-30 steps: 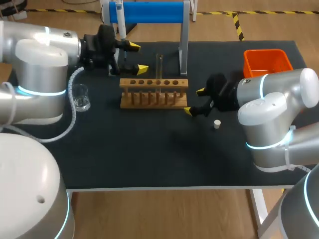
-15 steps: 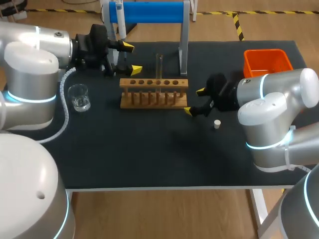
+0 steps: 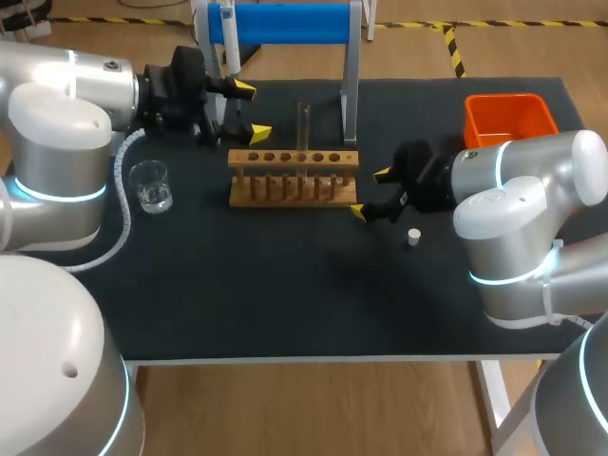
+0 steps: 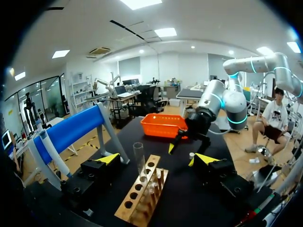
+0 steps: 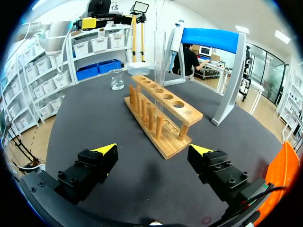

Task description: Invert the test tube, pick up the pipette, mount the tip to pipette, aspirate from beaker and dispense into the tube, eject the tip, return the pipette, and cap with the stopper.

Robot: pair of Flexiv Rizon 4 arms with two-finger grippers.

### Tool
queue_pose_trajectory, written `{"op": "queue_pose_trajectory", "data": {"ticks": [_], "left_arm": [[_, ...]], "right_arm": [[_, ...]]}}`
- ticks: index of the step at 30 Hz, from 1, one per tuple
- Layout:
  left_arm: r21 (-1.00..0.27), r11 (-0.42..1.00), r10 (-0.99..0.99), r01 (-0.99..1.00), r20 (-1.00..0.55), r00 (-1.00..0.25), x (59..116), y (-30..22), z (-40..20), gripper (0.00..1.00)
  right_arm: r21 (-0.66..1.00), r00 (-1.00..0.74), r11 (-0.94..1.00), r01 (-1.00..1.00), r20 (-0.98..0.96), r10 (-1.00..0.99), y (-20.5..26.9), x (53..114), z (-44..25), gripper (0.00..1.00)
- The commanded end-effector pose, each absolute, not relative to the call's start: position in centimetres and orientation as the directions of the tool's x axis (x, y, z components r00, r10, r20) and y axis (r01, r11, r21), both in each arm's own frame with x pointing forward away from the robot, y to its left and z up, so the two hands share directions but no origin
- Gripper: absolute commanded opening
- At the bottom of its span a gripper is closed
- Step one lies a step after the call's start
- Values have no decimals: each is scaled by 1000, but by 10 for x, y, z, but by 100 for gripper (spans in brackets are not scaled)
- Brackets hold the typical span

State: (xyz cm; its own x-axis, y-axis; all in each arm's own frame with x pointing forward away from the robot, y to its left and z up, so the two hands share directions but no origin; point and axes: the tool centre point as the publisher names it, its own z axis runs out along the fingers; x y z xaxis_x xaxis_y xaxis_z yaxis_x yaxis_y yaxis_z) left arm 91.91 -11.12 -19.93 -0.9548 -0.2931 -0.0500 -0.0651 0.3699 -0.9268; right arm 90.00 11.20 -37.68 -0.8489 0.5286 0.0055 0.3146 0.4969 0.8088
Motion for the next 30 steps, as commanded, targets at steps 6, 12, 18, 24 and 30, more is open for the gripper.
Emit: {"op": "queue_pose_trajectory", "data": {"ticks": [6,12,18,24,30], "left_arm": [[-927,370,-290,-64,-49,-956,919,-110,-199,100],[-927,370,-290,-64,-49,-956,919,-110,-199,100],[-927,370,-290,-64,-49,-956,919,-110,-199,100],[-927,370,-290,-64,-49,-956,919,-110,-199,100],[-927,370,-290,-64,-49,-956,919,-110,-199,100]], "right_arm": [[828,-852,463,315,32,522,83,897,-365,100],[858,-863,421,295,50,503,62,893,-354,100],[891,-886,384,243,42,462,51,891,-338,100],[907,-905,368,206,33,425,53,886,-330,100],[910,-909,366,197,29,416,55,885,-330,100]]}}
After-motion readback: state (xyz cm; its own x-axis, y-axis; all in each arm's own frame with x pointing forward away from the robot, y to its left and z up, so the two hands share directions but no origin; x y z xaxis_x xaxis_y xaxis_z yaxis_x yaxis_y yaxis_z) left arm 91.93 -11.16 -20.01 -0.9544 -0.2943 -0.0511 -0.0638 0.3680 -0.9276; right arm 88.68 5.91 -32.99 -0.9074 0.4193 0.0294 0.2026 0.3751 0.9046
